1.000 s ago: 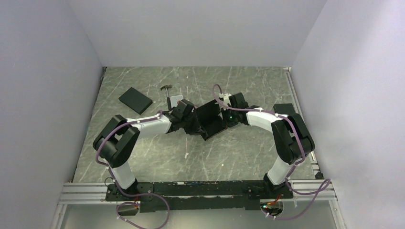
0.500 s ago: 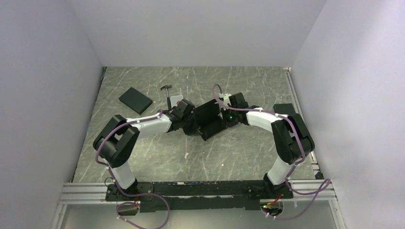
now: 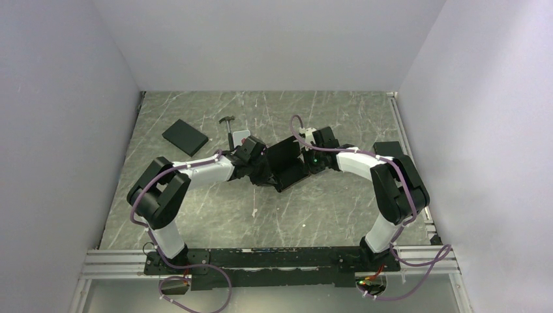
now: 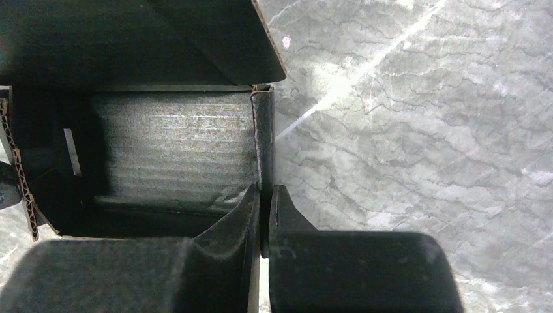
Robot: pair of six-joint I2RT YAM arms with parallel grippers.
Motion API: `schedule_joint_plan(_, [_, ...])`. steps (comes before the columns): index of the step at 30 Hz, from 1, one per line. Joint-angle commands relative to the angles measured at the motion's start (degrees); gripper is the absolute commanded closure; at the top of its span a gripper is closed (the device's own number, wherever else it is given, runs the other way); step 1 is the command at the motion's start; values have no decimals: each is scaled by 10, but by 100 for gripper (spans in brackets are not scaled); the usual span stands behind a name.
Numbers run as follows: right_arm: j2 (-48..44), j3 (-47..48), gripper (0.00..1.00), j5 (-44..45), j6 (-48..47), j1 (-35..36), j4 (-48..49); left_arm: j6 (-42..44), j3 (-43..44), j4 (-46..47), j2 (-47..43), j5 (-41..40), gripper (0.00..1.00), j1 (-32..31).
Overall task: Fold the paper box
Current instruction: Fold the paper box at the center of the board.
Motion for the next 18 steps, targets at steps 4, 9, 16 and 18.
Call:
schedule_joint_plan(4, [-15, 18, 100, -20, 8, 2, 11, 3, -3, 3, 7, -2, 73, -4])
schedule_joint_plan(9, [-13, 19, 100, -20, 8, 2, 11, -1, -5, -5, 5, -4, 70, -4])
schedule_joint_plan(16, [-14, 19, 100, -20, 8, 2, 11, 9, 7, -35, 8, 1, 68, -4])
schedule_joint_plan(18, [-14, 19, 100, -21, 8, 2, 11, 12, 12, -41, 11, 3, 68, -4])
